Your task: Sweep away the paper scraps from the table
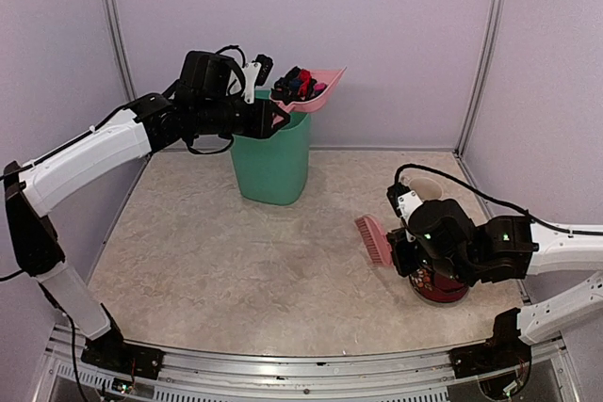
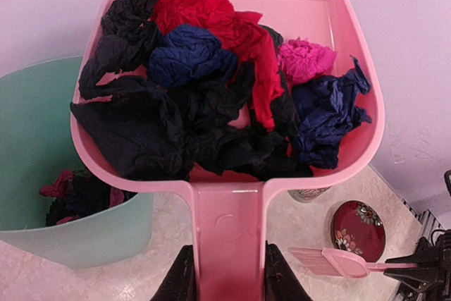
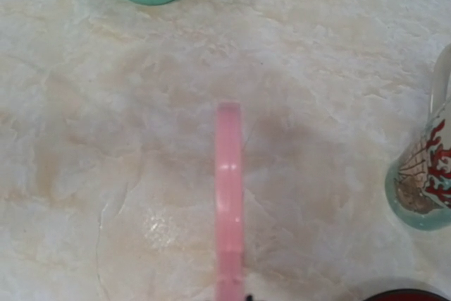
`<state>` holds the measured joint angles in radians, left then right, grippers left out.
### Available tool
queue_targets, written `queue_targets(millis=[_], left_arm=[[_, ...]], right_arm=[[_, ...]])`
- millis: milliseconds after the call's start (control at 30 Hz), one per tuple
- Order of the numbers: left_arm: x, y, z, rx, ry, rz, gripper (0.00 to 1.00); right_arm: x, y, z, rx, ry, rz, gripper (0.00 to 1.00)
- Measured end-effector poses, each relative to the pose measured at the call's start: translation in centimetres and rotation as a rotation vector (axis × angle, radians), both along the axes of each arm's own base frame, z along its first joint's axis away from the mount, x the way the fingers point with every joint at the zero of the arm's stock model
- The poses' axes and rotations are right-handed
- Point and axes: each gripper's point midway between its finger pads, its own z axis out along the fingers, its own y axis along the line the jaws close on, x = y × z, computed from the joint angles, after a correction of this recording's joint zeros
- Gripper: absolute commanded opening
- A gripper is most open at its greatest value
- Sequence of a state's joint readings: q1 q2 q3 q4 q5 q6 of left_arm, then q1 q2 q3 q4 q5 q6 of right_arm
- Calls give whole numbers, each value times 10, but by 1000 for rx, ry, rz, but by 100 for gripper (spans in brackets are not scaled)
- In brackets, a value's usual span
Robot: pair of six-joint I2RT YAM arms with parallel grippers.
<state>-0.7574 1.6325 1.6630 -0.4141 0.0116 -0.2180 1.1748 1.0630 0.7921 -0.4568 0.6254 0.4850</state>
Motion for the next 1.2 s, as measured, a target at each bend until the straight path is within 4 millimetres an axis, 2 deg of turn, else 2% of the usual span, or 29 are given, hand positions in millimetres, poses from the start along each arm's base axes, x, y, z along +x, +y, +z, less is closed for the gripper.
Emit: queue_targets(millis=[100, 233, 433, 767, 967, 1200], left_arm=[[15, -2, 2, -37, 35, -27, 0], [26, -2, -7, -89, 120, -75, 0], [35, 6, -12, -197, 245, -125, 0], [44, 23, 12, -438, 365, -230, 0], [54, 35, 7, -592, 483, -285, 0], [60, 36, -1, -757, 616, -356, 0]], right_arm=[[0, 0, -1, 1, 0, 2, 0], [-1, 0, -1, 10, 0, 5, 0], [-2, -1, -1, 16, 1, 10, 0], [-3, -2, 4, 34, -5, 10, 0], [-3, -2, 5, 41, -5, 9, 0], [-3, -2, 4, 56, -5, 5, 0]])
